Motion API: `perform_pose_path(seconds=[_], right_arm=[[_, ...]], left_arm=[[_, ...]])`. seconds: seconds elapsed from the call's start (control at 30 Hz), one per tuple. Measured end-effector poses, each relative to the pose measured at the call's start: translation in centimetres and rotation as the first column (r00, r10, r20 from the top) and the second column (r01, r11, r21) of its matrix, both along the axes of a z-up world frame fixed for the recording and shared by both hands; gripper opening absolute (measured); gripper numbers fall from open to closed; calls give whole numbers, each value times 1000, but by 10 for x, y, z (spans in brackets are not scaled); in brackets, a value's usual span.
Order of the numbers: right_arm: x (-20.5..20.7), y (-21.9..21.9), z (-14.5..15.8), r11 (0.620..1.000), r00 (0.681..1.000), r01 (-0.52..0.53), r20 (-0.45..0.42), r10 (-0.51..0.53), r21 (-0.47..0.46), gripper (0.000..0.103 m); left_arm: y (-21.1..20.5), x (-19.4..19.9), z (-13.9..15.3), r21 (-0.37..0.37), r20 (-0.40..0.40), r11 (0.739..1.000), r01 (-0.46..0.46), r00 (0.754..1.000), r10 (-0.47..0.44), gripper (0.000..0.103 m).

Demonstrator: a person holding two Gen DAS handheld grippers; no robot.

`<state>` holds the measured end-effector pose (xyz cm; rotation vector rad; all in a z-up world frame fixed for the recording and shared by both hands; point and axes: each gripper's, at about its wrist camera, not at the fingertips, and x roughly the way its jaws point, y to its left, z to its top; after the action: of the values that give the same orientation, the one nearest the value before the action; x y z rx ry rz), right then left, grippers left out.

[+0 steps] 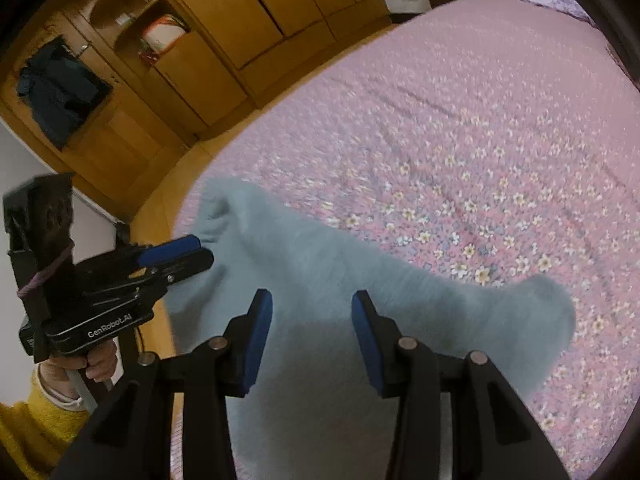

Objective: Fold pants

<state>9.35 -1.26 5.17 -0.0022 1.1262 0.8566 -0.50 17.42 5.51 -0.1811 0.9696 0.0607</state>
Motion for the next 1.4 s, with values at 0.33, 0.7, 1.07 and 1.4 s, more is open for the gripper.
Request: perform_pose_path(seconds=[0.33, 0.7, 1.07, 1.4], right_arm=[[19, -3, -25, 997, 998, 68, 11, -68, 26, 40], [-4, -42, 16, 990, 986, 138, 99, -136, -17, 40], [7, -88, -23, 930, 946, 305, 179, -271, -203, 56], [10, -109, -20, 935, 937, 347, 58, -344, -68, 58]], left_arm=[[5, 4, -18, 29, 2, 998, 47, 999, -47, 23], [-3, -28, 11, 42, -5, 999, 16, 1000, -15, 24], [8, -22, -18, 26, -60, 1000, -12, 998, 13, 24], [-6, -29, 1, 63, -69, 998, -3, 998, 7, 24]])
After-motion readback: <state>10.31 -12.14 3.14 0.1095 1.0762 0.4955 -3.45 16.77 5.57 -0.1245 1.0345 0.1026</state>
